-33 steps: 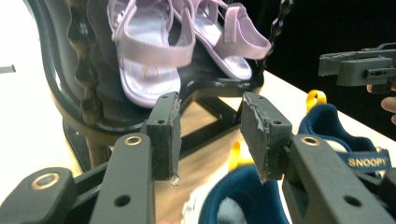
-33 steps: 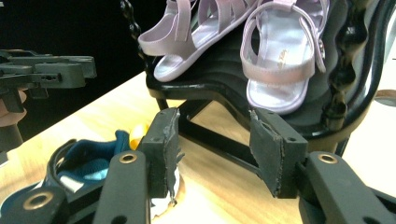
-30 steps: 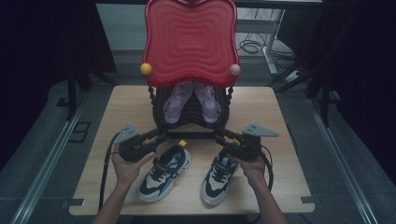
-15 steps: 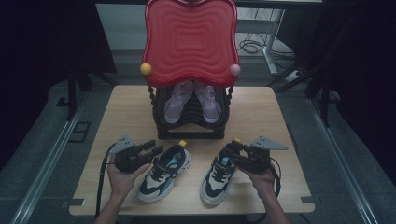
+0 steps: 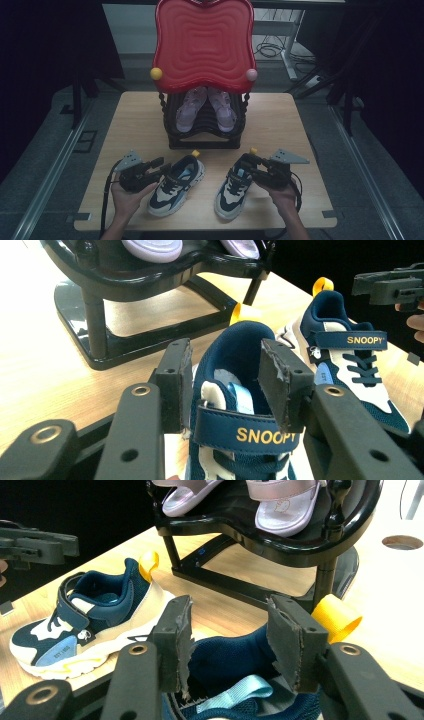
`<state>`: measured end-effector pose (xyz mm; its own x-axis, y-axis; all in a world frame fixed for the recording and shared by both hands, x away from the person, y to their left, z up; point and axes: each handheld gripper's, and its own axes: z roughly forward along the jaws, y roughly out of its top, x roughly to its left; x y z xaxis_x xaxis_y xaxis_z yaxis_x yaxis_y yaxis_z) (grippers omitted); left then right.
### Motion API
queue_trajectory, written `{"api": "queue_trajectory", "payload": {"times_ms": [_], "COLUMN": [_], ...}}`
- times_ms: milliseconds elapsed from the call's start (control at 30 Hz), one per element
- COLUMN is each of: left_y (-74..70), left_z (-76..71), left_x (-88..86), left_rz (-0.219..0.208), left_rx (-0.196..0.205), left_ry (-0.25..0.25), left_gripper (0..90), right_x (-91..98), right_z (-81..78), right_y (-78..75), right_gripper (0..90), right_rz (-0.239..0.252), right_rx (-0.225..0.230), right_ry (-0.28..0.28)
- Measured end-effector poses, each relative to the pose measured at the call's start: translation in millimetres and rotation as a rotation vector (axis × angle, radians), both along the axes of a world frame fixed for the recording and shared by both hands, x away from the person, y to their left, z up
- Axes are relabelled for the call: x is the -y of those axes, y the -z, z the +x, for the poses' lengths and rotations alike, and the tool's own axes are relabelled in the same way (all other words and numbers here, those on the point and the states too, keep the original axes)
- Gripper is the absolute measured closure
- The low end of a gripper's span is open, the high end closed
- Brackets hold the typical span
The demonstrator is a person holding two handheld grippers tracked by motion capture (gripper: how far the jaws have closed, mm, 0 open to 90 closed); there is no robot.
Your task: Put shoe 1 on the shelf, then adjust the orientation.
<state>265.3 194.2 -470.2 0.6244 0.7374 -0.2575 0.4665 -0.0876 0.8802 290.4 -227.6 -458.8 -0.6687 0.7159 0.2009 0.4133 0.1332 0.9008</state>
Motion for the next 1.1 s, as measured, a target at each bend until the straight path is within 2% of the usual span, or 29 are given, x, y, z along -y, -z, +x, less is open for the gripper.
{"api": "queue_trajectory", "payload": {"times_ms": [300,467,567,800,900,1100], "left_y": [-0.7,5.8,10.4,22.3,26.9,33.0], "left_z": [-15.2,-26.7,-32.1,-43.6,-49.2,-56.7], "left_x": [-3.0,-3.3,-2.1,5.7,8.7,12.1], "left_rz": [0.011,0.025,0.046,0.100,0.124,0.130], "left_rx": [-0.012,-0.042,-0.074,-0.140,-0.156,-0.183], "left_ry": [0.034,0.064,0.096,0.170,0.183,0.193], "left_gripper": [54.2,56.1,61.0,79.1,84.1,88.3], "right_x": [3.1,6.2,8.2,10.5,11.9,11.9], "right_z": [-2.4,-4.7,-5.7,-7.3,-8.3,-9.4], "right_y": [-0.3,-0.4,0.1,1.4,1.7,2.6], "right_gripper": [52.1,52.1,52.1,52.0,52.0,51.9], "right_rz": [-0.004,-0.004,-0.001,-0.002,-0.001,-0.001], "right_rx": [0.007,0.005,0.003,-0.003,-0.008,-0.009], "right_ry": [0.000,0.003,0.007,0.014,0.014,0.018]}}
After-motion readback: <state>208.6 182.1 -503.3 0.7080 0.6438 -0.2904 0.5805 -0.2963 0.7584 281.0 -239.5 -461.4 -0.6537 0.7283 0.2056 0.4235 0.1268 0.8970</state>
